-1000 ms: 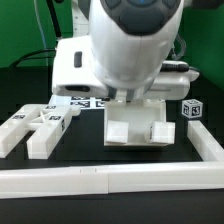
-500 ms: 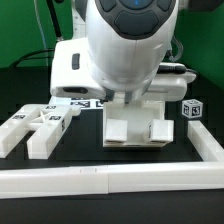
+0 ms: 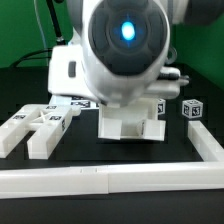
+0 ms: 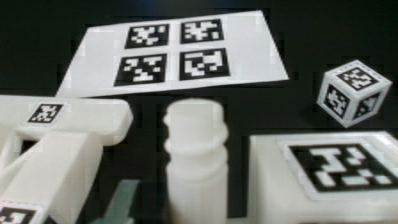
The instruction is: Assemble chair
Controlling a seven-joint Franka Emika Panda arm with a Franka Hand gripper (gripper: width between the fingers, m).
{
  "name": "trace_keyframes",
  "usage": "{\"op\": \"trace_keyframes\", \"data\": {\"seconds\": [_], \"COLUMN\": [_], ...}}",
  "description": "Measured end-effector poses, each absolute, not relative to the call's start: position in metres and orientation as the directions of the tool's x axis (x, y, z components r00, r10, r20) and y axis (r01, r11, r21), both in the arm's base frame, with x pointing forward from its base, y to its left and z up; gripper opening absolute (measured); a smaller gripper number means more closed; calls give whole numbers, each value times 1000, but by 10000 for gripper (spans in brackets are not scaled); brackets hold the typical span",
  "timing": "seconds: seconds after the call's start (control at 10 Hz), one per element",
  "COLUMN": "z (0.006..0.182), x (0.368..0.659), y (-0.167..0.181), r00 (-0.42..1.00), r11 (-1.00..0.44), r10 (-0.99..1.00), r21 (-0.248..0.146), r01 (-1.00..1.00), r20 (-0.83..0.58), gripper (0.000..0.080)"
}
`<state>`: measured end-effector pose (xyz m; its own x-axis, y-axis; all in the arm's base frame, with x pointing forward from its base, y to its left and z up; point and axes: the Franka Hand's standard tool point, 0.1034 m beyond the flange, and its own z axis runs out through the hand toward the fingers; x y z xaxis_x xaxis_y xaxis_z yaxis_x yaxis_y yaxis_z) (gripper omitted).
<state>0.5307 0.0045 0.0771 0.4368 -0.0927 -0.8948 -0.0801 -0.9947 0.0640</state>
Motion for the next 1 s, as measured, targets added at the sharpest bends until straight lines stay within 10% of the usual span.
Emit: {"op": "trace_keyframes", "data": {"seconds": [0.6,0.9,1.0], "z": [79,79,78], "x": [522,522,522], "y": [3,2,2], "r00": [448,449,449], "r11": [-994,-994,-994], "r10": [-97,-98,-98], "r21": [64,64,64], "r01": [-88,-90,-90], "r20": [-889,-888,-888], "gripper": [251,600,600]}}
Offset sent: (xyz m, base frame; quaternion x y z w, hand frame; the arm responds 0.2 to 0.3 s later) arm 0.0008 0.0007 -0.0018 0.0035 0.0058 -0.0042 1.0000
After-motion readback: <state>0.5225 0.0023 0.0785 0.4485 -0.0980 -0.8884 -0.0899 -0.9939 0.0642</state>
